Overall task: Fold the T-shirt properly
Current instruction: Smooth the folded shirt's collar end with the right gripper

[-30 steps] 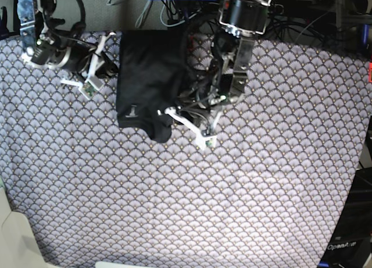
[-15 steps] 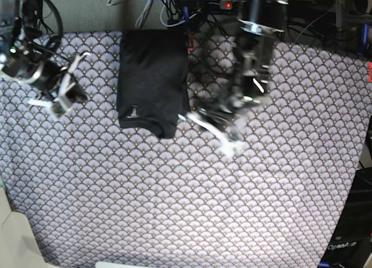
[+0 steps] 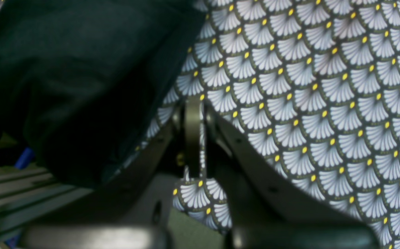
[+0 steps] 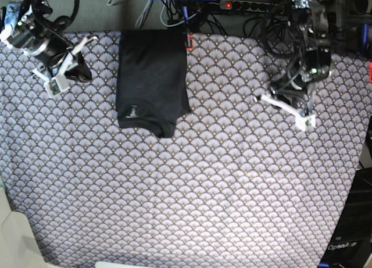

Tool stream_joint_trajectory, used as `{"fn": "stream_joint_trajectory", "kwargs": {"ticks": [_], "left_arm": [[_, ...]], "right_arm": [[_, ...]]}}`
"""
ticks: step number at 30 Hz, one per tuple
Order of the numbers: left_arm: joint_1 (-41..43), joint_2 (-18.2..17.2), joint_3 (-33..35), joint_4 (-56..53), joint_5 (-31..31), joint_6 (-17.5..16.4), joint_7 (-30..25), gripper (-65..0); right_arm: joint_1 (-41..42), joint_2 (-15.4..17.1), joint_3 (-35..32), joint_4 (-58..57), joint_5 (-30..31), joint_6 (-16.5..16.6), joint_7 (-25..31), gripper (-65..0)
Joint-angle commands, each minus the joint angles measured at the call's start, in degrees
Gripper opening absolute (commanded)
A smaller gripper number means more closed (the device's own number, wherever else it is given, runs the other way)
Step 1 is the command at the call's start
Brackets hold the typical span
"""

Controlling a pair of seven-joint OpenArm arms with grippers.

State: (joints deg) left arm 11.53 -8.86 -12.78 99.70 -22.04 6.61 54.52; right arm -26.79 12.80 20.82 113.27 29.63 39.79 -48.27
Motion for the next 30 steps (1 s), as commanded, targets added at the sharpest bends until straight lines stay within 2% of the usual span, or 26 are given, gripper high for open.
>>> {"fn": "stream_joint_trajectory", "kwargs": {"ticks": [1, 4, 12, 14, 18, 20, 25, 30], "left_arm": [[-0.14, -0.41, -0.19, 0.83, -0.16, -0.24, -0.76, -65.0], [1.09, 0.03, -0.19, 0.91, -0.24, -0.24, -0.76, -65.0], [1.96, 1.43, -0.02, 1.44, -0.16, -0.24, -0.76, -65.0], [2.14, 1.43, -0.02, 1.44, -0.07, -0.24, -0.76, -65.0], [2.67, 1.61, -0.1, 1.53, -0.16, -0.24, -0.76, -65.0], [2.67, 1.52, -0.1, 1.53, -0.24, -0.24, -0.76, -65.0], [2.58, 1.43, -0.1, 1.53, 0.02, -0.24, -0.76, -65.0], [2.58, 1.43, -0.1, 1.44, 0.02, -0.24, -0.76, -65.0]], "right_arm": [[0.19, 0.17, -0.55, 1.14, 1.01, 0.21, 1.11, -65.0], [1.07, 0.17, -2.75, 1.85, 2.94, 0.21, 0.75, -65.0], [3.62, 1.75, -4.07, 2.73, 14.99, 0.21, -4.78, -65.0], [3.71, 2.1, -4.07, 2.73, 19.56, 0.21, -6.63, -65.0], [3.18, 2.19, -4.25, 2.73, 24.22, 0.21, -7.51, -65.0], [2.04, 2.02, -6.36, 2.73, 25.98, 0.21, -7.25, -65.0], [0.81, 1.84, -14.09, 2.29, 26.59, 0.21, -3.82, -64.4], [0.81, 1.75, -20.69, 2.02, 23.6, 0.21, -2.06, -64.4]]}}
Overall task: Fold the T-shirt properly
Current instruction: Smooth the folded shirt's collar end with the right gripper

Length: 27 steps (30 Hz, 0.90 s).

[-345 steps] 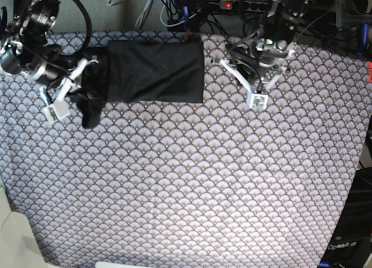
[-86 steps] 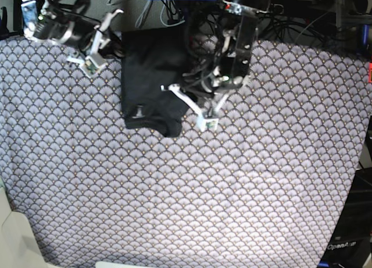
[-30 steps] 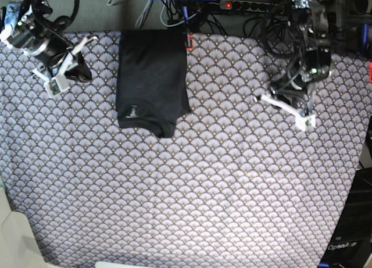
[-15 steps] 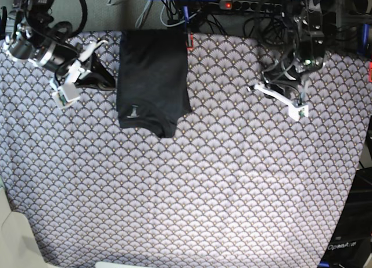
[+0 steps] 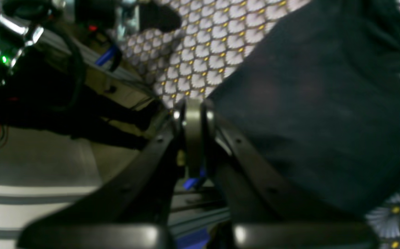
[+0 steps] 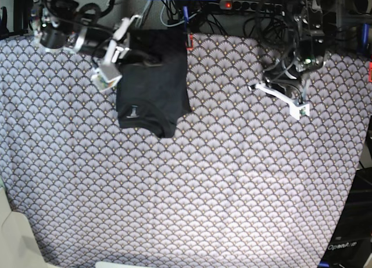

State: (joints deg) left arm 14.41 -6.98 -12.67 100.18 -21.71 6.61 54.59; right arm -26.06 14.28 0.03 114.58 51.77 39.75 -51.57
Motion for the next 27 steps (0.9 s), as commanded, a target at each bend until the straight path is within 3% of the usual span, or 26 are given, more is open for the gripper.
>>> {"fn": "stream_joint_trajectory", "kwargs": {"ticks": [1, 5, 12, 22, 27], "left_arm": [[-0.22, -0.45, -0.21, 0.87, -0.31, -0.24, -0.83, -65.0], [-0.13, -0.45, -0.21, 0.52, -0.31, -0.24, -0.83, -65.0], [-0.13, -0.27, -0.3, 0.79, -0.22, -0.24, -0.83, -65.0], [-0.04, -0.53, -0.3, 1.05, -0.22, -0.24, -0.83, -65.0], [-0.04, -0.53, -0.3, 1.05, -0.22, -0.24, -0.83, -65.0]], "right_arm": [[0.17, 0.27, -1.13, 0.45, 1.02, 0.25, 1.59, -64.4], [0.7, 0.53, -5.53, -1.49, -0.3, 0.25, 4.58, -64.4], [4.83, -0.26, -9.48, -8.26, -8.56, 0.25, 5.73, -64.7], [11.69, 1.5, -9.4, -29.88, -8.91, 0.25, 12.14, -64.4], [11.25, 2.2, -9.57, -32.78, -8.91, 0.25, 14.87, -64.4]]}}
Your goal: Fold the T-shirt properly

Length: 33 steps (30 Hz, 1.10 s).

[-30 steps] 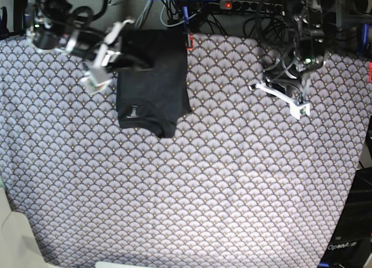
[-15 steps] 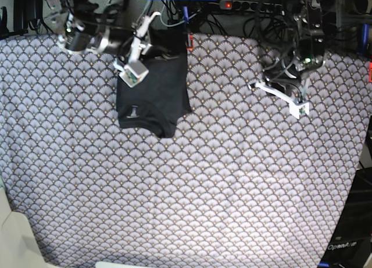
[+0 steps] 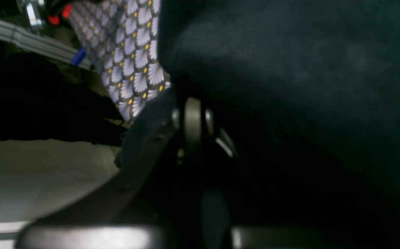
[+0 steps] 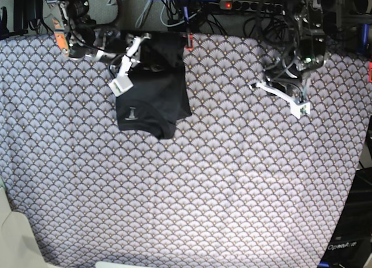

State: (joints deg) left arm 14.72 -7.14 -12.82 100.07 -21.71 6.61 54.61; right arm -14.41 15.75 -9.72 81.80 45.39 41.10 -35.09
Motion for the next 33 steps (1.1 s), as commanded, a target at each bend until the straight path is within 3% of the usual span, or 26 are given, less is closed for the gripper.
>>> {"fn": "stream_joint_trajectory", "kwargs": {"ticks": [1, 6, 17, 24, 33], "left_arm": [[-0.35, -0.38, -0.15, 1.16, -0.22, -0.24, -0.85, -65.0], [-0.35, -0.38, -0.15, 1.07, -0.22, -0.24, -0.85, -65.0], [0.36, -0.29, -0.15, 1.16, -0.22, -0.24, -0.85, -65.0], [0.8, -0.38, -0.15, 1.16, -0.22, -0.24, -0.85, -65.0], [0.8, -0.47, -0.15, 1.16, -0.22, -0.24, -0.85, -65.0]], "right_arm": [[-0.57, 0.82, 0.09, 0.79, -2.53, -1.1, -1.79, -64.4], [-3.04, 3.02, -0.97, 9.94, -2.53, -1.1, -2.05, -64.4], [-2.68, 3.46, -0.79, 30.24, -2.53, -1.1, -14.01, -64.4], [2.5, 2.85, -0.97, 26.2, -2.62, -1.1, -14.18, -64.4], [9.71, 3.72, -1.05, 11.43, -2.62, -1.1, -11.28, -64.4]]}}
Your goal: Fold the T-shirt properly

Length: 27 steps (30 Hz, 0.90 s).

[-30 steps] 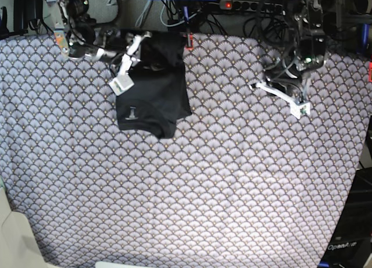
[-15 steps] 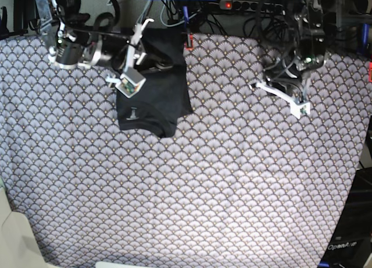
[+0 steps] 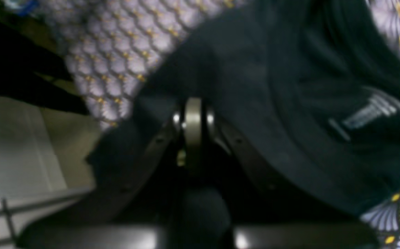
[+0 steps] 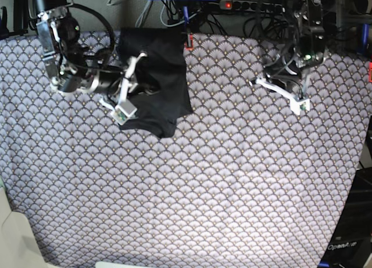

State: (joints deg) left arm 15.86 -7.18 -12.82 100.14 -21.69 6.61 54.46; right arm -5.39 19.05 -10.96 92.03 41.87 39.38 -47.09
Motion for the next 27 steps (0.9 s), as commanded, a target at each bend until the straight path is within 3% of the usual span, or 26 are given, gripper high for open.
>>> {"fn": "stream_joint_trajectory", "kwargs": {"ticks": [1, 9, 12, 16, 21, 24, 27], "left_arm": [[-0.34, -0.42, -0.15, 1.09, -0.24, -0.24, -0.7, -65.0], [-0.69, -0.42, -0.15, 1.62, -0.24, -0.24, -0.7, -65.0], [-0.78, -0.42, -0.15, 4.79, -0.33, -0.24, -0.35, -65.0], [-0.43, -0.42, -0.15, 10.06, -0.24, -0.15, 0.0, -65.0], [2.12, -1.39, -0.15, 13.23, -0.24, -0.24, 0.09, -65.0], [5.99, -3.33, -0.15, 14.02, -0.68, -0.24, -0.61, -65.0], [9.94, -5.26, -0.15, 14.98, -0.59, -0.33, -1.14, -65.0]], "right_arm": [[0.95, 0.78, 0.19, -0.73, 0.9, 0.62, 1.68, -64.4], [1.12, 2.18, -2.88, -7.41, 0.99, 0.62, 6.61, -64.4], [0.68, 3.24, -3.41, -1.08, 0.99, 0.62, 6.17, -64.4], [-0.81, 5.08, -2.45, 12.45, 0.99, 0.62, 1.24, -64.4], [-4.85, 5.44, 3.09, 21.69, 0.99, 0.62, -4.03, -64.4], [-9.78, 8.07, 7.31, 21.51, 0.99, 0.62, -2.8, -64.4], [-18.57, 10.62, 13.99, 21.6, 0.99, 0.62, 2.91, -64.4]]}}
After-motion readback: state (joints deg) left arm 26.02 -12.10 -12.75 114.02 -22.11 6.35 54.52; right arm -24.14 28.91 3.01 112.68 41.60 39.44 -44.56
